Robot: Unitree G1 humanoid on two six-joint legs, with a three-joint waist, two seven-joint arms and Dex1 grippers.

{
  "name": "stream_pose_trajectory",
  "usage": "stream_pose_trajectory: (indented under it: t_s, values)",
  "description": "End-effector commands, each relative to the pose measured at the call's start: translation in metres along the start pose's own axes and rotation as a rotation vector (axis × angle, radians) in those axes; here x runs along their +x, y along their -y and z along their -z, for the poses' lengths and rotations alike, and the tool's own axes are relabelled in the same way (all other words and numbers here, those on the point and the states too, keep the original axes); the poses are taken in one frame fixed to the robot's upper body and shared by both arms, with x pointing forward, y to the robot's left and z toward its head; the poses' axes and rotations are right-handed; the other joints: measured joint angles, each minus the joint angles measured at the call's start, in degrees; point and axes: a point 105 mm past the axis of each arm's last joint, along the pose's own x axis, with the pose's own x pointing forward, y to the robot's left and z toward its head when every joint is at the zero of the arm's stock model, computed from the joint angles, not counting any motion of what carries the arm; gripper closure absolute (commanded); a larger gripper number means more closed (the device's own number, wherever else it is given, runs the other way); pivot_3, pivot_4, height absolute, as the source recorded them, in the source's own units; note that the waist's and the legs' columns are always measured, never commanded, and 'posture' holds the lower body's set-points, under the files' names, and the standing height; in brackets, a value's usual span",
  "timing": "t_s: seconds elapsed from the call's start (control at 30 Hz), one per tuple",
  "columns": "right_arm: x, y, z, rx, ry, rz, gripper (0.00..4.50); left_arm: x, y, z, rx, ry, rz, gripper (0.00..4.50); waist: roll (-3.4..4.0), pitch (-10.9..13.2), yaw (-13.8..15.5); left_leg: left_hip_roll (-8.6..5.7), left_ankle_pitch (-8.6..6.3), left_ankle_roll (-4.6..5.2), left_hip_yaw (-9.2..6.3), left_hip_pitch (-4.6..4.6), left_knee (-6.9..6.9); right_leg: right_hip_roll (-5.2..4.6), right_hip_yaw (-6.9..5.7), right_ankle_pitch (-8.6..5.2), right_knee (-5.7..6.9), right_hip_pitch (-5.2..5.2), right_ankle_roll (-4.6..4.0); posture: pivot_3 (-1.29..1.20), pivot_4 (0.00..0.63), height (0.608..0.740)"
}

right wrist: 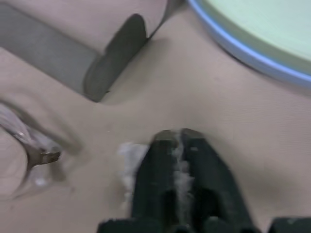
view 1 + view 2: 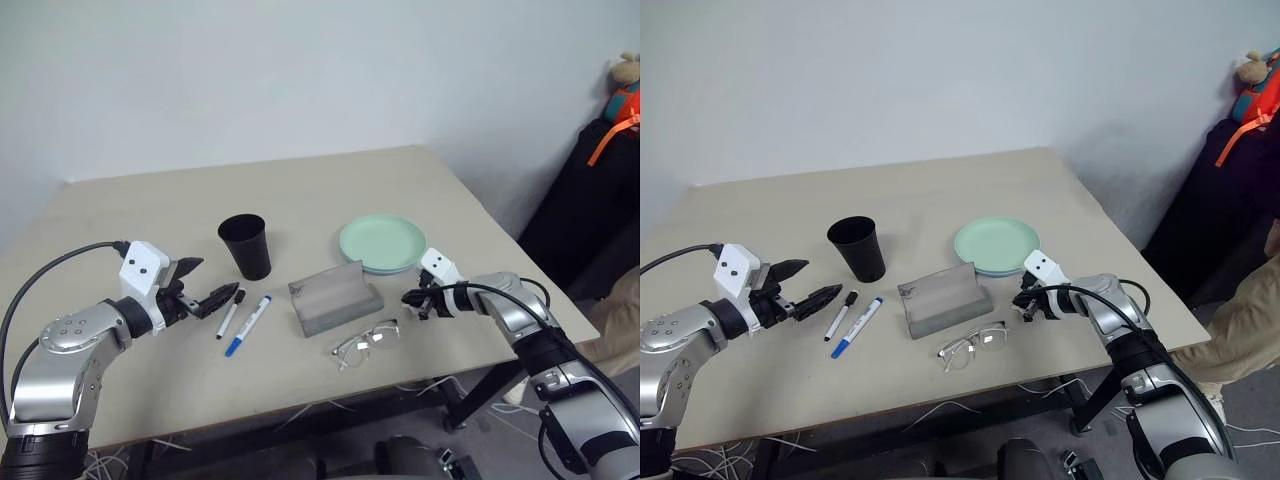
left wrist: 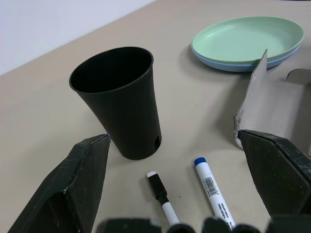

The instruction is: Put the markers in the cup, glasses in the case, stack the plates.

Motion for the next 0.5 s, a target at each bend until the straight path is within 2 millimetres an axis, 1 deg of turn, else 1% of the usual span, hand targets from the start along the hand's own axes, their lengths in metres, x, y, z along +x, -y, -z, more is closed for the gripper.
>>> stream_pose_trajectory:
  t_s: [0.03, 0.1, 0.17, 0.3, 0.37, 0.4, 0.43, 0.5]
  values:
    - [-0.011, 0.011, -0.019, -0.019, 0.051, 0.037, 4.46, -0.005, -0.004, -0.018, 0.04, 0.056, -0.024, 0.0, 0.0, 0.0, 0.0, 0.0, 0.0, 0.0, 0.01, 0.0, 0.01, 0.0, 0.0, 0.0, 0.0, 0.0, 0.0, 0.0, 0.0, 0.727]
    - [-0.016, 0.014, -0.034, -0.031, 0.095, 0.036, 4.46, -0.005, -0.004, -0.018, 0.04, 0.058, -0.023, 0.0, 0.02, 0.0, 0.0, 0.0, 0.0, 0.0, 0.02, 0.0, 0.03, 0.0, 0.01, 0.0, 0.01, -0.01, 0.0, 0.0, 0.0, 0.727]
    - [-0.023, 0.018, -0.053, -0.036, 0.15, 0.035, 4.46, -0.004, -0.005, -0.018, 0.041, 0.058, -0.023, 0.0, 0.04, 0.0, -0.1, -0.01, 0.0, 0.0, 0.03, -0.01, 0.04, 0.01, 0.02, 0.0, 0.01, -0.03, 0.0, 0.0, 0.0, 0.727]
    - [-0.035, 0.031, -0.099, -0.054, 0.259, 0.072, 4.46, -0.004, -0.006, -0.019, 0.042, 0.058, -0.024, 0.0, 0.05, 0.0, -0.2, 0.0, 0.01, 0.01, 0.04, -0.01, 0.02, 0.01, 0.02, 0.01, 0.02, -0.06, 0.01, 0.0, 0.0, 0.727]
    - [-0.034, 0.041, -0.119, -0.058, 0.3, 0.115, 4.46, -0.003, -0.006, -0.02, 0.043, 0.06, -0.023, 0.0, 0.04, 0.0, -0.2, 0.02, 0.01, 0.01, 0.02, 0.02, -0.01, 0.04, 0.01, 0.01, 0.03, -0.07, 0.01, 0.0, 0.0, 0.727]
    - [-0.028, 0.048, -0.13, -0.063, 0.311, 0.165, 4.46, -0.001, -0.006, -0.021, 0.044, 0.063, -0.022, 0.0, 0.04, 0.0, -0.2, 0.03, 0.01, 0.01, 0.02, 0.05, -0.03, 0.05, 0.01, 0.01, 0.05, -0.06, 0.0, 0.0, 0.0, 0.727]
    - [-0.024, 0.052, -0.137, -0.068, 0.316, 0.198, 4.46, 0.0, -0.006, -0.021, 0.045, 0.065, -0.021, 0.0, 0.04, 0.0, -0.2, 0.04, 0.01, 0.01, 0.03, 0.08, -0.06, 0.05, 0.01, 0.01, 0.06, -0.05, 0.0, 0.0, 0.0, 0.727]
    - [-0.019, 0.057, -0.143, -0.074, 0.318, 0.234, 4.46, 0.001, -0.006, -0.022, 0.046, 0.067, -0.02, 0.0, 0.02, 0.0, -0.3, 0.05, 0.0, 0.0, 0.02, 0.13, -0.11, 0.06, -0.01, 0.01, 0.07, -0.04, 0.0, 0.0, 0.0, 0.727]
